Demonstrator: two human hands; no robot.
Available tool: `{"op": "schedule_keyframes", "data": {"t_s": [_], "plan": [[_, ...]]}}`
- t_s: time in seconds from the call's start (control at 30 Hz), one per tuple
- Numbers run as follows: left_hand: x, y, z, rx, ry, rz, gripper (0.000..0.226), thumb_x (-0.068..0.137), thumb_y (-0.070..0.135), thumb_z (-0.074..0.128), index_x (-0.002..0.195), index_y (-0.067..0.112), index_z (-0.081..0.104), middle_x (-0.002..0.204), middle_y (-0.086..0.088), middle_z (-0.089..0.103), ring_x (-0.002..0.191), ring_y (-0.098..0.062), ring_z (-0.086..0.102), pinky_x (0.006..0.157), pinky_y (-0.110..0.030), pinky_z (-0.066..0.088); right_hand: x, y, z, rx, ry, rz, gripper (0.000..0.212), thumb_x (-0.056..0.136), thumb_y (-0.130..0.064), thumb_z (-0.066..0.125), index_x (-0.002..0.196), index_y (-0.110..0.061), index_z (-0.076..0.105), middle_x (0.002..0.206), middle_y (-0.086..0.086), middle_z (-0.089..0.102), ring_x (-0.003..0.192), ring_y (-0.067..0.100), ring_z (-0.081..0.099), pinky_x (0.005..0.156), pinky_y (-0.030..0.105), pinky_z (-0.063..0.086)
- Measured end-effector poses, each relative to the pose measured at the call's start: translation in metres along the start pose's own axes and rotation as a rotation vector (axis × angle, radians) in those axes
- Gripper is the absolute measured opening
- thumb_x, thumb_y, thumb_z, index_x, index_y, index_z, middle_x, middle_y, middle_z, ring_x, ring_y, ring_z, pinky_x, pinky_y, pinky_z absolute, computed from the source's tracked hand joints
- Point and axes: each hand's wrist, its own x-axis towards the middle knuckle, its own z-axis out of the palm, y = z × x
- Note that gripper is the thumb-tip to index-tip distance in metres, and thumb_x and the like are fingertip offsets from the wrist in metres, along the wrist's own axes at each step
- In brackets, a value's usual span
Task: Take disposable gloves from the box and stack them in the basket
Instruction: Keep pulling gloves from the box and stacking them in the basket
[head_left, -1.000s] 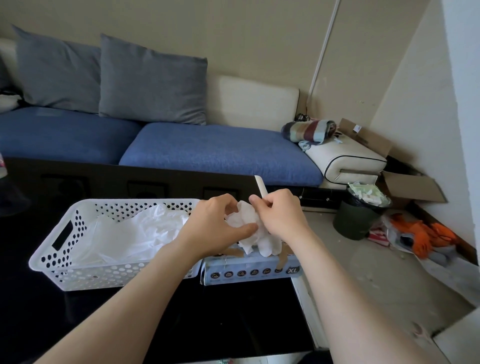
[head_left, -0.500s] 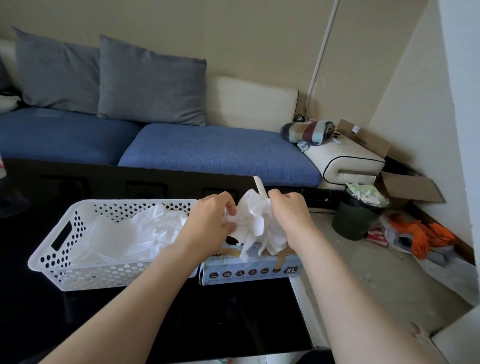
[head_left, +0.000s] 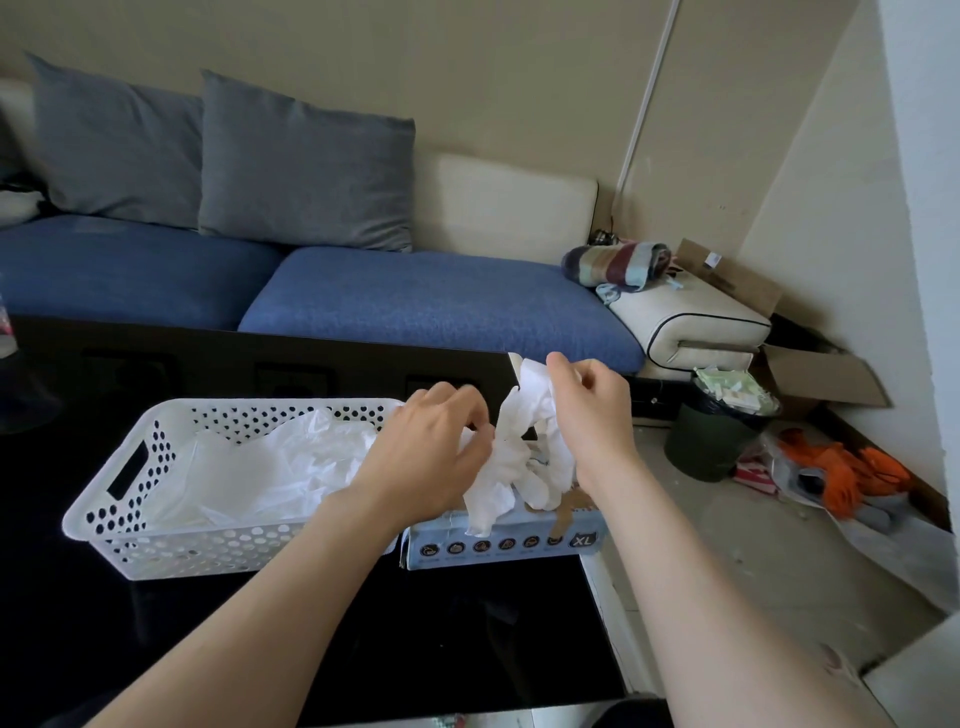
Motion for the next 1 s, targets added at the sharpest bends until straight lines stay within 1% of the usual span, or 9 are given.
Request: {"op": "schedule_keyframes", "data": {"t_s": [0.1, 0.23, 0.37, 0.47, 0.53, 0.67, 0.77, 0.9, 1.0], "plan": [[-0.003, 0.001, 0.001, 0.042, -0.207, 0.091, 0.021, 0.100, 0.054, 0.056, 0.107, 0.037, 0.066, 0.107, 0.014, 0.056, 0.102, -0.011, 0.049, 0.091, -0.033, 0.044, -0.001, 0.000, 0.002, -0.010, 0.032, -0.078, 0.039, 0.103, -0.034, 0.061, 0.075, -0.016, 0.042, 0.066, -0.008, 0.040, 0.053, 0.005, 0.035, 0.061, 0.030, 0.037], [-0.007, 0.002, 0.008, 0.218, -0.349, 0.069, 0.030, 0.106, 0.048, 0.044, 0.100, 0.033, 0.070, 0.103, 0.012, 0.056, 0.107, -0.015, 0.043, 0.096, -0.037, 0.034, -0.004, -0.007, 0.005, 0.049, 0.042, -0.132, 0.033, 0.107, -0.036, 0.057, 0.086, -0.015, 0.045, 0.076, -0.007, 0.043, 0.056, 0.001, 0.040, 0.064, 0.024, 0.040], [-0.002, 0.004, 0.006, 0.107, -0.329, -0.055, 0.033, 0.106, 0.035, 0.044, 0.100, 0.025, 0.075, 0.105, 0.004, 0.058, 0.109, -0.020, 0.042, 0.094, -0.037, 0.035, -0.008, -0.013, 0.006, 0.088, -0.046, -0.072, 0.026, 0.108, -0.041, 0.056, 0.109, -0.016, 0.055, 0.084, -0.007, 0.050, 0.061, -0.005, 0.047, 0.062, 0.015, 0.043], [0.009, 0.008, -0.008, -0.284, -0.130, -0.328, 0.037, 0.102, 0.011, 0.042, 0.104, 0.018, 0.078, 0.105, -0.002, 0.068, 0.096, -0.022, 0.060, 0.078, -0.028, 0.047, -0.010, -0.016, 0.008, 0.163, -0.114, -0.028, 0.018, 0.109, -0.037, 0.057, 0.112, -0.019, 0.062, 0.093, -0.011, 0.057, 0.081, 0.000, 0.054, 0.073, 0.019, 0.044], [0.012, 0.011, -0.021, -0.785, -0.029, -0.578, 0.041, 0.099, 0.003, 0.034, 0.104, 0.002, 0.075, 0.096, -0.014, 0.078, 0.091, -0.035, 0.073, 0.076, -0.041, 0.059, -0.011, -0.019, 0.011, 0.172, -0.152, -0.029, 0.018, 0.109, -0.034, 0.057, 0.108, -0.019, 0.066, 0.095, -0.012, 0.060, 0.087, 0.002, 0.056, 0.075, 0.018, 0.044], [0.008, 0.010, -0.044, -1.369, -0.016, -0.790, 0.051, 0.103, 0.028, 0.032, 0.107, -0.001, 0.073, 0.100, -0.023, 0.078, 0.086, -0.035, 0.077, 0.083, -0.046, 0.059, -0.013, -0.021, 0.018, 0.153, -0.224, -0.009, 0.023, 0.109, -0.033, 0.057, 0.105, -0.014, 0.069, 0.091, -0.010, 0.060, 0.086, 0.006, 0.056, 0.078, 0.020, 0.045], [0.008, -0.001, -0.049, -1.291, -0.076, -0.777, 0.061, 0.102, 0.057, 0.048, 0.109, 0.004, 0.077, 0.106, -0.017, 0.079, 0.090, -0.029, 0.077, 0.090, -0.046, 0.059, -0.015, -0.021, 0.022, 0.116, -0.326, -0.019, 0.024, 0.109, -0.033, 0.057, 0.100, -0.016, 0.071, 0.096, -0.002, 0.067, 0.092, 0.011, 0.060, 0.085, 0.027, 0.049], [0.004, -0.011, -0.047, -0.976, 0.016, -0.596, 0.027, 0.100, 0.033, 0.068, 0.104, 0.008, 0.077, 0.101, -0.008, 0.079, 0.096, -0.021, 0.074, 0.084, -0.035, 0.056, -0.020, -0.021, 0.031, 0.034, -0.406, 0.003, 0.023, 0.099, -0.046, 0.069, 0.086, -0.028, 0.075, 0.120, 0.006, 0.069, 0.105, 0.014, 0.066, 0.094, 0.033, 0.049], [0.000, -0.013, -0.055, -0.909, 0.108, -0.505, 0.028, 0.098, 0.034, 0.072, 0.098, 0.006, 0.076, 0.091, -0.008, 0.079, 0.083, -0.014, 0.073, 0.079, -0.031, 0.055, -0.032, -0.027, 0.032, -0.072, -0.496, -0.029, 0.037, 0.083, -0.059, 0.085, 0.102, -0.029, 0.073, 0.113, -0.004, 0.075, 0.104, 0.012, 0.071, 0.087, 0.031, 0.056]]}}
